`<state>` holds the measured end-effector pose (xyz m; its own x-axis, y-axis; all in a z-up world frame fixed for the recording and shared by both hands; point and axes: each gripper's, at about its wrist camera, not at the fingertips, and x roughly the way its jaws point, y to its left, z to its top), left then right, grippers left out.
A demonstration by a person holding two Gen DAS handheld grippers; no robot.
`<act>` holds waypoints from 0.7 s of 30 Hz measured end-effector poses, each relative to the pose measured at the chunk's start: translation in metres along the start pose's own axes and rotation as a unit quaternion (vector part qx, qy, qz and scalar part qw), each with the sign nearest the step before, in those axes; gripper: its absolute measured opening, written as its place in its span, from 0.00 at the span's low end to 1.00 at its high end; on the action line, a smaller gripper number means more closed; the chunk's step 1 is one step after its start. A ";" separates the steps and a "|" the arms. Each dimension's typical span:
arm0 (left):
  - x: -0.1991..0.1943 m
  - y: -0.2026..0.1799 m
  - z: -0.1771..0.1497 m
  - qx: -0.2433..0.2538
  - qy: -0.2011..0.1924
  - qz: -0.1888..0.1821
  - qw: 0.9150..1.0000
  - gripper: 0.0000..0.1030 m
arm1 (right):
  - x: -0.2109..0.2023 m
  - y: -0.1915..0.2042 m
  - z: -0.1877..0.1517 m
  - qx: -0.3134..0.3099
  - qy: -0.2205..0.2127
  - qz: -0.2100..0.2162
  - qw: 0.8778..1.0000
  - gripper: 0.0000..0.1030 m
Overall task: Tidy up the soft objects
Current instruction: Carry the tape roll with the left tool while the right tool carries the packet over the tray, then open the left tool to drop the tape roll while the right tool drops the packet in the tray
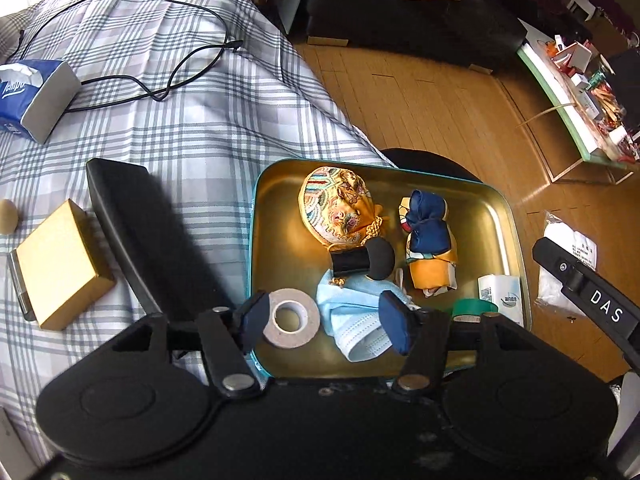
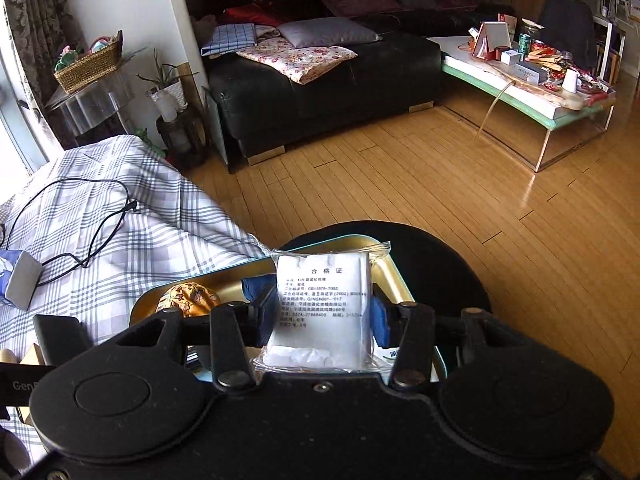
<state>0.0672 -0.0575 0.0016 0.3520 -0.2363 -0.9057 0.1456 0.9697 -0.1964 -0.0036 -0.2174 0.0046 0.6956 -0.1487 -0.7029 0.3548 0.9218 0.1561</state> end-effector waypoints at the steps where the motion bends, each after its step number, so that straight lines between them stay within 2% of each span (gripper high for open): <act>1: 0.000 0.002 -0.001 -0.001 -0.001 0.003 1.000 0.63 | 0.001 0.000 0.000 -0.001 0.000 0.000 1.000 0.46; 3: 0.001 0.007 -0.001 -0.005 0.002 0.007 1.000 0.66 | 0.004 0.000 0.002 -0.005 0.004 0.001 1.000 0.46; 5: 0.001 0.015 -0.002 -0.013 0.004 0.010 1.000 0.73 | 0.006 0.000 0.001 -0.009 0.009 0.007 1.000 0.47; 11: 0.003 0.027 -0.003 -0.028 0.008 0.016 0.999 0.74 | 0.007 0.007 -0.002 -0.024 0.021 0.039 0.999 0.50; 14: 0.002 0.029 -0.004 -0.030 0.008 0.018 0.999 0.75 | 0.005 0.012 -0.005 -0.037 0.019 0.037 0.998 0.55; 21: -0.004 0.026 -0.007 -0.026 0.001 0.018 1.000 0.78 | 0.002 0.015 -0.006 -0.039 0.021 0.039 0.998 0.56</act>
<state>0.0628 -0.0305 -0.0024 0.3534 -0.2016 -0.9135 0.0854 0.9794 -0.1831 -0.0009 -0.2013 0.0013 0.6914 -0.0626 -0.7197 0.2506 0.9552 0.1577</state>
